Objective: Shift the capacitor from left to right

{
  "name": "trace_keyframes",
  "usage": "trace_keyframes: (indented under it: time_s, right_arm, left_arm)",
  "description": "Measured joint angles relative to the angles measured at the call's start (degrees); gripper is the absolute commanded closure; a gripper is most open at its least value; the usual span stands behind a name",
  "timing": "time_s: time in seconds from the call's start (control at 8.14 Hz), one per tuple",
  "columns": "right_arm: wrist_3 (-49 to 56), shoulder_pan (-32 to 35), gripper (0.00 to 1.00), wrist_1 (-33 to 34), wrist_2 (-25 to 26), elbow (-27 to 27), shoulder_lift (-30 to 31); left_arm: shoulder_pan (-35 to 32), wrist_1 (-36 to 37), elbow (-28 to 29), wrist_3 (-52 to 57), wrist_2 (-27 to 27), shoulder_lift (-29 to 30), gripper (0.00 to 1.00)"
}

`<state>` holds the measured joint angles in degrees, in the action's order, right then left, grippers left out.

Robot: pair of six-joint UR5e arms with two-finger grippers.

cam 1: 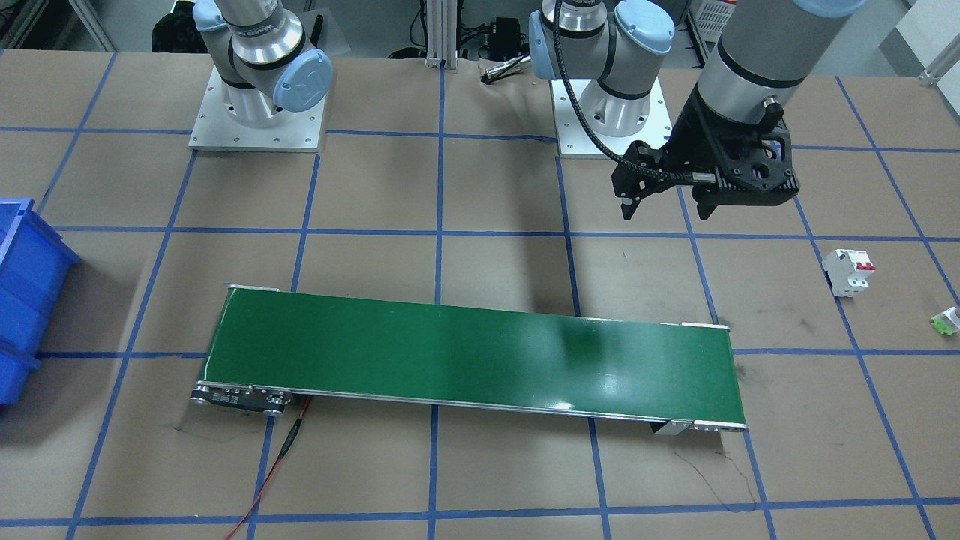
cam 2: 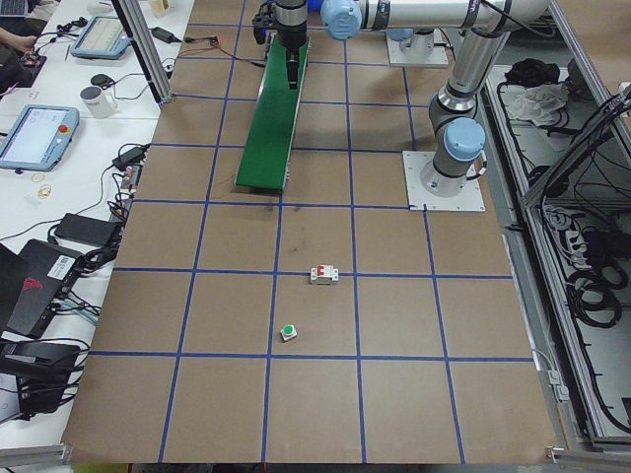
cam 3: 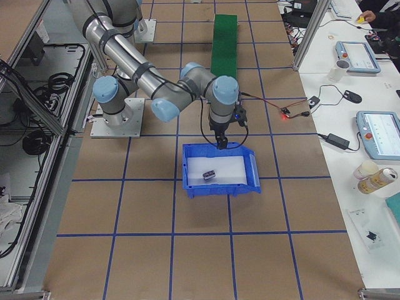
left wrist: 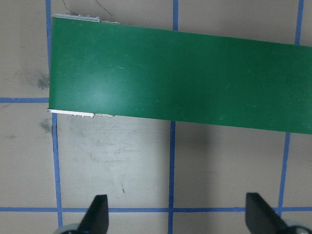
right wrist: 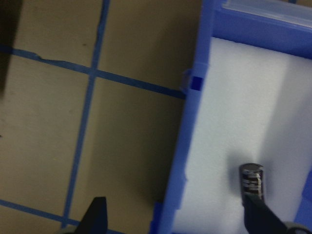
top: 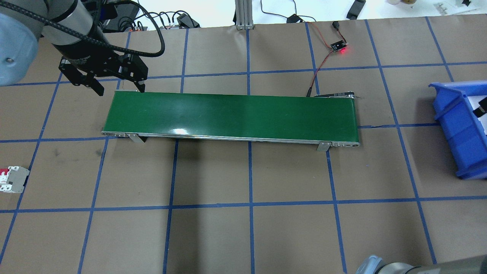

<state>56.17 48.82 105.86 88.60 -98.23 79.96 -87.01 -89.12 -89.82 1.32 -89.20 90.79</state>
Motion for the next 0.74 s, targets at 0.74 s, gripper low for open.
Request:
trace_keyframes:
  time_s: [0.74]
  right_arm:
    - [-35.6, 28.0, 0.0, -17.2, 0.4, 8.0, 8.8]
  left_arm:
    - [0.0, 0.0, -0.1, 0.0, 0.0, 0.0, 0.0]
